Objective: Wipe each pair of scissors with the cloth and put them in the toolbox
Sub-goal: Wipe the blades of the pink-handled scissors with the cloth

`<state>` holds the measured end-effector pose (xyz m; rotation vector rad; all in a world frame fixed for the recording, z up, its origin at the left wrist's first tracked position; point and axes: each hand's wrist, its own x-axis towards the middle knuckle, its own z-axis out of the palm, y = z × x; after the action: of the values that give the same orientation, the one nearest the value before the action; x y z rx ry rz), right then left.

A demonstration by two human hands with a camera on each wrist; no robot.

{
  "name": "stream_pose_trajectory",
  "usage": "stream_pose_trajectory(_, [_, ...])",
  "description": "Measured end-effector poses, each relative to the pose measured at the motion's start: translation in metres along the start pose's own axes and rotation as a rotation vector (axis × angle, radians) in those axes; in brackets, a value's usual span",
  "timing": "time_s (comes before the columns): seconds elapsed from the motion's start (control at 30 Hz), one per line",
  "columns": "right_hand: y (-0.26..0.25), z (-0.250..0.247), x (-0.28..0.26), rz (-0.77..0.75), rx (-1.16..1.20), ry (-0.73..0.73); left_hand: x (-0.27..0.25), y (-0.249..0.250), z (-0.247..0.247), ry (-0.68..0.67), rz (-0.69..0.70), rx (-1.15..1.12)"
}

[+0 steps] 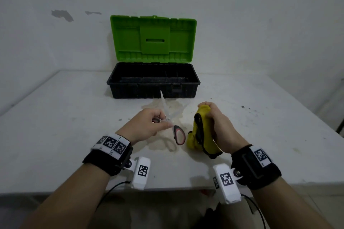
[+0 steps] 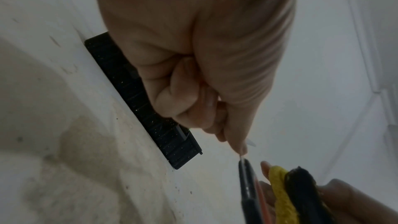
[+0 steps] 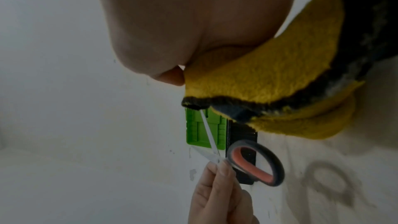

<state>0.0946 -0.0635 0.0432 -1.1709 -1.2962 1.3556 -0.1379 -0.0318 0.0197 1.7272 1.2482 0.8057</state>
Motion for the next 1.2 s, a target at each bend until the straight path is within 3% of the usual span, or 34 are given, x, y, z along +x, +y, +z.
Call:
stream_pose_trajectory(0.17, [0.003, -0.002, 0.001, -0.141, -0.499, 0.032, -0.002, -0.001, 0.002, -0.003, -0.004, -0.026])
stream_pose_trajectory(0.3, [0.000, 0.002, -0.003, -0.418, -0.629, 0.206, 0.001, -0.002, 0.010, 0.017, -0.002, 0.017])
stream_pose_trajectory(0.43, [0.012, 0.012, 0.001, -0.624, -0.836, 0.213, 0.003, -0.001, 0.017, 0.018, 0.013, 0.020])
stream_pose_trajectory(0.73, [0.036, 0.025, 0.006, -0.753, -1.064, 0.184, 0.006, -0.001, 0.023, 0.017, 0.122, 0.134])
stream_pose_trajectory(1.03, [0.019, -0.006, 0.023, -0.645, -1.009, 0.411, 0.005, -0.009, 0.024, 0.024, 0.057, 0.115])
stream_pose_trajectory(1.2, [0.027, 0.024, 0.004, -0.745, -1.083, 0.235, 0.008, -0.002, 0.026, 0.028, 0.064, 0.031])
